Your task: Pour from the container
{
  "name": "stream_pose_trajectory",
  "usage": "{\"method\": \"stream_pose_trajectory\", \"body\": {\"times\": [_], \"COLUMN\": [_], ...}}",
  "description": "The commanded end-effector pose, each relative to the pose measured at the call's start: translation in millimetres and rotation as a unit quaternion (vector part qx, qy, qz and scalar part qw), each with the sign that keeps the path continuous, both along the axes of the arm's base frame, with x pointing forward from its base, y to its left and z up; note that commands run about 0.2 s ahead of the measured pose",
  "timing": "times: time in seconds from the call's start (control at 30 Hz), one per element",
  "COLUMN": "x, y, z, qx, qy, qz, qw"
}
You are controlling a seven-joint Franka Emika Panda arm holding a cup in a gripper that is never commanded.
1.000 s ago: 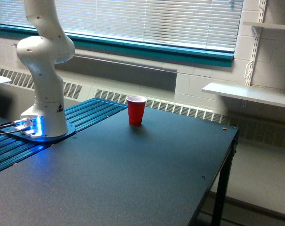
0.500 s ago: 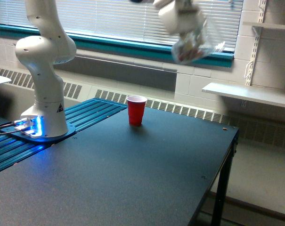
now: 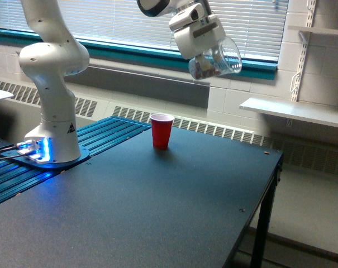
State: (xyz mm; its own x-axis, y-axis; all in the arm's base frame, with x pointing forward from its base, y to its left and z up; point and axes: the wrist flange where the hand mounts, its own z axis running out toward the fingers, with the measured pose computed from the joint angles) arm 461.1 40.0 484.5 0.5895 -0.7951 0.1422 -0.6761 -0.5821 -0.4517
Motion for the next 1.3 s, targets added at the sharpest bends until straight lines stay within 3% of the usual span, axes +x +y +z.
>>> {"method": "stream_pose_trajectory", "body": {"times": [0.03, 0.3, 0.6, 0.87, 1.3], "x": [-26, -67, -117, -158, -197], "y": [53, 123, 187, 220, 225], "z": [-14.8, -34.3, -51.1, -67.9, -82.3], "qx": [0.016, 0.031, 0.046, 0.054, 0.075], "qy": [0.024, 0.054, 0.080, 0.107, 0.144], "qz": [0.042, 0.124, 0.203, 0.250, 0.251], "qw": [0.9987, 0.9903, 0.9748, 0.9607, 0.9544]}}
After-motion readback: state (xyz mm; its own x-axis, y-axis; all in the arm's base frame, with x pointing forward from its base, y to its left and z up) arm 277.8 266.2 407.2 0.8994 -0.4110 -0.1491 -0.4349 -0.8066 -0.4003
